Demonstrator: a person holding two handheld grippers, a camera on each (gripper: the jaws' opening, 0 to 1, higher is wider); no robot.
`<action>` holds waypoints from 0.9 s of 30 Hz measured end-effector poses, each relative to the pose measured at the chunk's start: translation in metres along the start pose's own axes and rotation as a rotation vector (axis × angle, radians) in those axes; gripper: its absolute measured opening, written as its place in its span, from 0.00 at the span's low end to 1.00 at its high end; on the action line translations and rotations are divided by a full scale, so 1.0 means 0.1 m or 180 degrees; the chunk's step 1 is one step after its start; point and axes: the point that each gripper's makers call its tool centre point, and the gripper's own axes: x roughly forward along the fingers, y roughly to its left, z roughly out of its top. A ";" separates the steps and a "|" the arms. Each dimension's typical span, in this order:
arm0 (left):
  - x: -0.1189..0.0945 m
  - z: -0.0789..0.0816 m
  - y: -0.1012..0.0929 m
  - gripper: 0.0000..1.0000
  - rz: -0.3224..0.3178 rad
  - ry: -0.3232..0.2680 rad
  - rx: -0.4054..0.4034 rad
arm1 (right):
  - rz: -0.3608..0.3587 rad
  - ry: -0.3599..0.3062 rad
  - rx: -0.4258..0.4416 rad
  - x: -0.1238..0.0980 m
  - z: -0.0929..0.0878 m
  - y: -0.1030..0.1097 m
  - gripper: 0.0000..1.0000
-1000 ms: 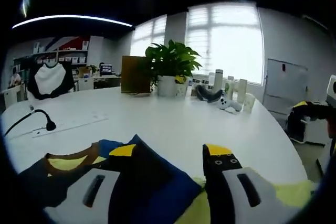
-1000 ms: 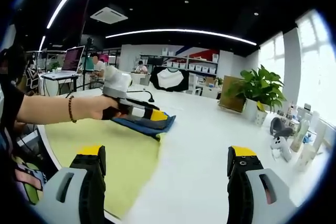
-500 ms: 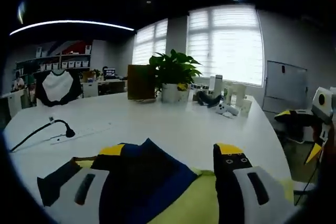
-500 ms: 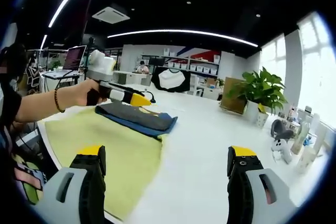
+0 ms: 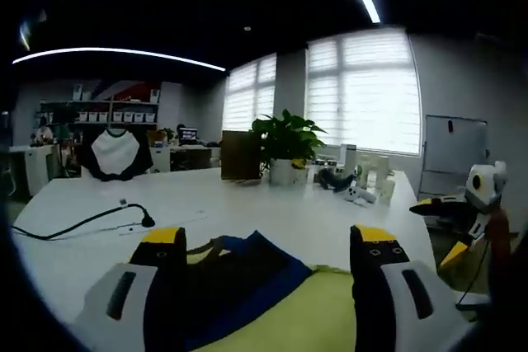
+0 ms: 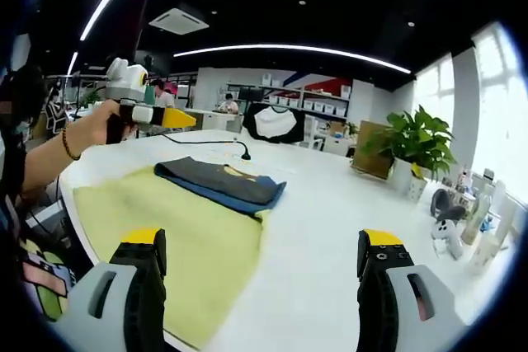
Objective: Fold the garment on the visible template until the final outline fits inside the template.
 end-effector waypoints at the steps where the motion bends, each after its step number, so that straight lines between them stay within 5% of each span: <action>1: -0.03 0.01 0.00 0.88 -0.0006 -0.0012 -0.0022 | 0.0009 0.0000 -0.0006 0.00 0.00 0.01 0.99; 11: -0.54 0.15 0.01 0.97 0.0080 -0.0164 0.0073 | 0.0030 -0.0066 -0.0106 0.00 0.05 0.06 0.99; 17: -0.91 0.13 0.07 1.00 0.0341 -0.0239 0.0180 | 0.0038 -0.0107 -0.0057 0.02 0.07 0.09 0.98; 27: -1.34 0.08 -0.10 1.00 0.0399 -0.0260 0.0319 | 0.0140 -0.0138 -0.0116 0.05 0.12 0.22 0.98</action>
